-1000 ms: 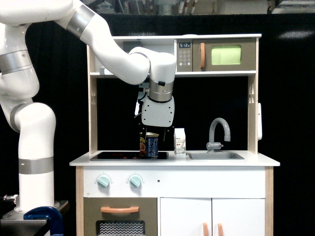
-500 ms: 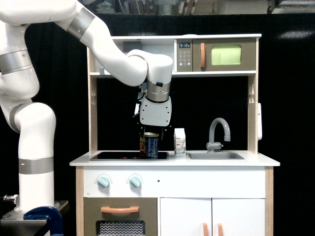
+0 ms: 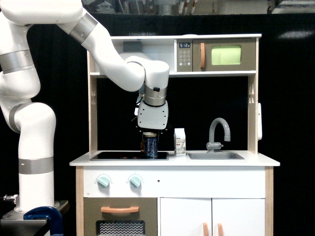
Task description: Put the canned spam into the sink
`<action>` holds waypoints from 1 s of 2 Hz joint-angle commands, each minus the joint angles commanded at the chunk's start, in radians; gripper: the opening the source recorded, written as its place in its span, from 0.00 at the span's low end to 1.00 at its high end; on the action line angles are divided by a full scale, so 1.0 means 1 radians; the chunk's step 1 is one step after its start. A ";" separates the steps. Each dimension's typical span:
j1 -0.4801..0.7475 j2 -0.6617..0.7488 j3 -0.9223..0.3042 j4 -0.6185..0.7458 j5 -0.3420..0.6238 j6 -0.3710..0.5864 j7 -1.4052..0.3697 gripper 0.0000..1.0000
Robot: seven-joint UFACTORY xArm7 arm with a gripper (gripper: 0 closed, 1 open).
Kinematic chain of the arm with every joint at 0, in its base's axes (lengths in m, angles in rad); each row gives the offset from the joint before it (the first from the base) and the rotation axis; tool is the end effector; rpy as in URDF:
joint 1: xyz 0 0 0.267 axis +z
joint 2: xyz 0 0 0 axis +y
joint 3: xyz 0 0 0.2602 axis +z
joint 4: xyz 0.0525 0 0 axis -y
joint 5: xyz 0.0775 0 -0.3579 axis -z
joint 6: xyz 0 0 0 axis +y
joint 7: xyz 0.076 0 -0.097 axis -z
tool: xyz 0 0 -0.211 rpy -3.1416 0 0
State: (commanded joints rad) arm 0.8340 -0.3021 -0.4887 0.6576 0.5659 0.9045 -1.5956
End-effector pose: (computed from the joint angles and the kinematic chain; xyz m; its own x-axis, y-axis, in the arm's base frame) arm 0.3425 0.2669 0.1130 0.0000 0.8387 0.5446 0.9945 0.0570 -0.0877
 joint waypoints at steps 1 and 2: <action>-0.033 -0.047 0.013 -0.008 -0.037 0.034 0.025 0.00; -0.091 0.099 -0.115 0.208 -0.039 0.214 -0.111 0.00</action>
State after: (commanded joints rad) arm 0.7434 -0.2027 -0.6041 0.8655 0.5267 1.1186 -1.7064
